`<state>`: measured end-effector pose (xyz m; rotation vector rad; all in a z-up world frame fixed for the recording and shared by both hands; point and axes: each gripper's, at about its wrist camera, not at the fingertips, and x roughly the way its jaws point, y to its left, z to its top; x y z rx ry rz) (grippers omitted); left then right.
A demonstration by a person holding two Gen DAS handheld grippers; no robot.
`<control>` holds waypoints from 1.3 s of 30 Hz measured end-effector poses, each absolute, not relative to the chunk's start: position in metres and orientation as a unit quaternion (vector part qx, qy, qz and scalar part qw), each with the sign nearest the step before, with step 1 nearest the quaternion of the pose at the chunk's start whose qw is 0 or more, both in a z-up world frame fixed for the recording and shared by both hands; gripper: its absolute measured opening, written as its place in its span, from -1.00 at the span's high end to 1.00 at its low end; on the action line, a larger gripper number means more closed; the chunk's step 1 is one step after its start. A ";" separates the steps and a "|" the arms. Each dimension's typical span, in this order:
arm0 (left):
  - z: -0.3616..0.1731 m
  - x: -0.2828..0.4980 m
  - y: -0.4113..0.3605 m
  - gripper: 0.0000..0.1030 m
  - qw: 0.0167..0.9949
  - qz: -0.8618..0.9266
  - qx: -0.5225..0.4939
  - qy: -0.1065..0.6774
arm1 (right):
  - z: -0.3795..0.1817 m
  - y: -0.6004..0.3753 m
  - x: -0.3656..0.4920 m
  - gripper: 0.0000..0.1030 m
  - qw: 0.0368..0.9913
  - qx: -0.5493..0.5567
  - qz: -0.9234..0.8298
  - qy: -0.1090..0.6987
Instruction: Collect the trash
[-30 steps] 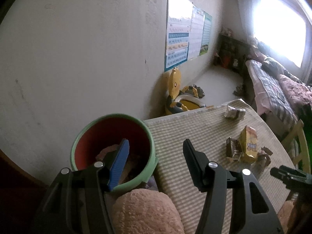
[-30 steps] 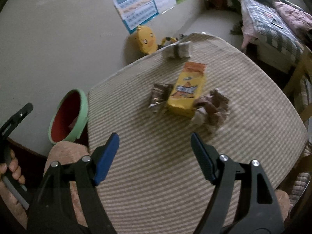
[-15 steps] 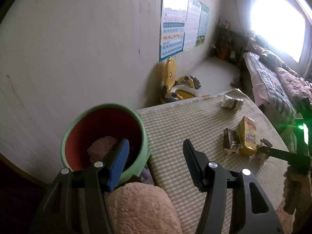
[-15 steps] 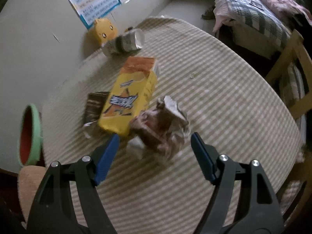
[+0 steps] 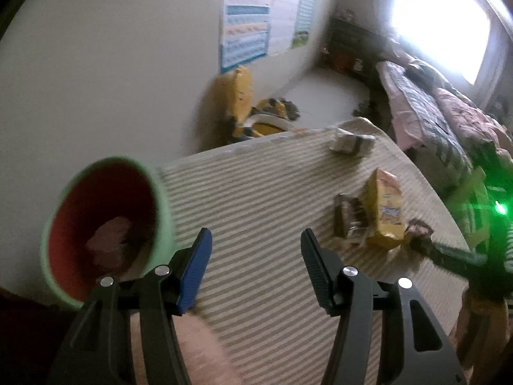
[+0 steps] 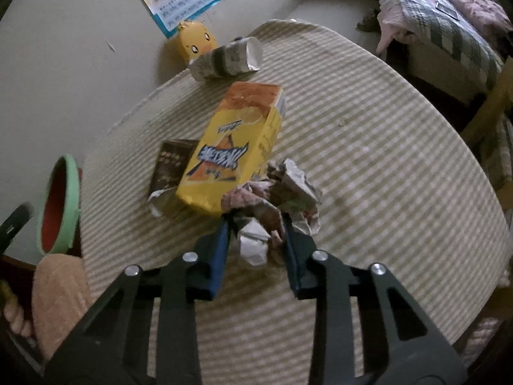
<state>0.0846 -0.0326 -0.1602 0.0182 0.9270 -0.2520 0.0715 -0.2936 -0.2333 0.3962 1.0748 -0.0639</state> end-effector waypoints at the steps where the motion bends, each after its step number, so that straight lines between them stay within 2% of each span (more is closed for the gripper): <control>1: -0.163 0.089 -0.041 -0.06 0.886 -0.126 0.012 0.446 | -0.231 -0.293 0.065 0.43 0.840 0.194 -0.028 0.505; 9: -0.201 0.123 -0.128 -0.06 0.860 -0.185 0.051 0.472 | -0.230 -0.275 0.027 0.40 0.838 0.191 -0.025 0.511; 15: -0.221 0.141 -0.154 -0.06 0.836 -0.209 0.033 0.507 | -0.236 -0.275 0.017 0.01 0.835 0.177 -0.041 0.520; 24: -0.241 0.153 -0.174 -0.06 0.801 -0.235 0.019 0.550 | -0.244 -0.278 0.012 -0.07 0.829 0.198 -0.039 0.521; 27: -0.245 0.153 -0.184 -0.27 0.802 -0.237 0.041 0.546 | -0.244 -0.280 0.012 -0.13 0.828 0.202 -0.039 0.522; 30: -0.247 0.155 -0.190 -0.36 0.804 -0.237 0.047 0.543 | -0.244 -0.280 0.010 -0.15 0.826 0.205 -0.040 0.523; 31: -0.247 0.156 -0.190 -0.36 0.804 -0.237 0.047 0.543 | -0.244 -0.281 0.010 -0.20 0.826 0.206 -0.041 0.523; 39: -0.249 0.165 -0.161 -0.36 0.803 -0.219 0.002 0.554 | -0.245 -0.284 0.008 -0.21 0.824 0.216 -0.042 0.522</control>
